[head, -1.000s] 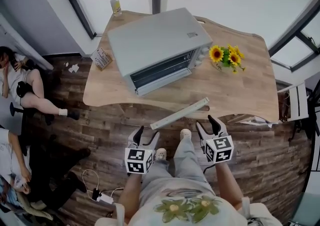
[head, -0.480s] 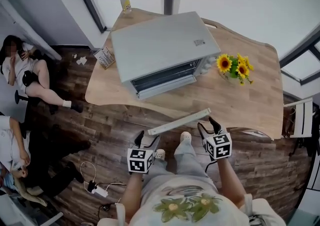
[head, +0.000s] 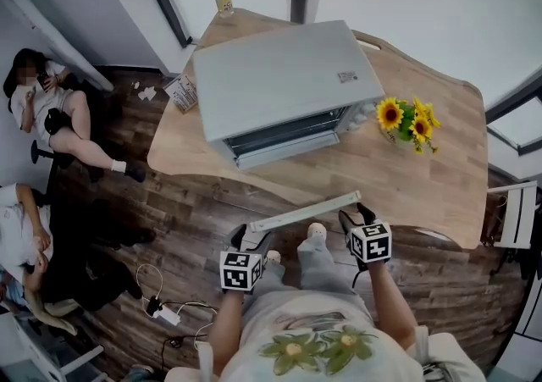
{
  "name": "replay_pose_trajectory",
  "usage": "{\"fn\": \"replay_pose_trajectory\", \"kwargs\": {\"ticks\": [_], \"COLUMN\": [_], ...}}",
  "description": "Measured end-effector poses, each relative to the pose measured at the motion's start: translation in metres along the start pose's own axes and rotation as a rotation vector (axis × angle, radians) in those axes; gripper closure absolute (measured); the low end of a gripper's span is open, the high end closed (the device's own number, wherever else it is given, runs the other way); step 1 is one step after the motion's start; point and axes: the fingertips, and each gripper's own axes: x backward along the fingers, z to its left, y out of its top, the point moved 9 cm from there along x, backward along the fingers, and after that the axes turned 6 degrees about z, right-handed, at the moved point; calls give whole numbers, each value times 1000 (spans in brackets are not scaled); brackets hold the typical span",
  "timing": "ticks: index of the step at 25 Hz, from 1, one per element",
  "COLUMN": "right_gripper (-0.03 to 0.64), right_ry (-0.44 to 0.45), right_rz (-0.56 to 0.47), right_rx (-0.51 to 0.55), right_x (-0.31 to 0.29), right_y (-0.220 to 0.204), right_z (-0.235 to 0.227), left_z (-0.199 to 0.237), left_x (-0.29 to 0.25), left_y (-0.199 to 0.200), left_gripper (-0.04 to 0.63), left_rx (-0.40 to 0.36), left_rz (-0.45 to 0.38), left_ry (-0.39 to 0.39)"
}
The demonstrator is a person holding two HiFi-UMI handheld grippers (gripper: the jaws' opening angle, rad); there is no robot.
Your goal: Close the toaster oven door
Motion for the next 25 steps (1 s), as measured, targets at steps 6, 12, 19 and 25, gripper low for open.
{"fn": "replay_pose_trajectory", "kwargs": {"ticks": [6, 12, 19, 25], "right_gripper": [391, 422, 477, 523], "right_ry": [34, 63, 94, 116], "right_rz": [15, 12, 17, 18], "right_rx": [-19, -13, 15, 25], "right_x": [-17, -29, -34, -33], "right_y": [-3, -2, -1, 0], "right_z": [-10, -17, -25, -28], "left_z": [-2, -5, -8, -14], "left_x": [-14, -28, -33, -33], "left_y": [-8, -15, -17, -18], "left_gripper": [288, 288, 344, 425], "left_rx": [80, 179, 237, 248], "left_rz": [-1, -26, -74, -116], "left_ry": [-11, -21, 28, 79]}}
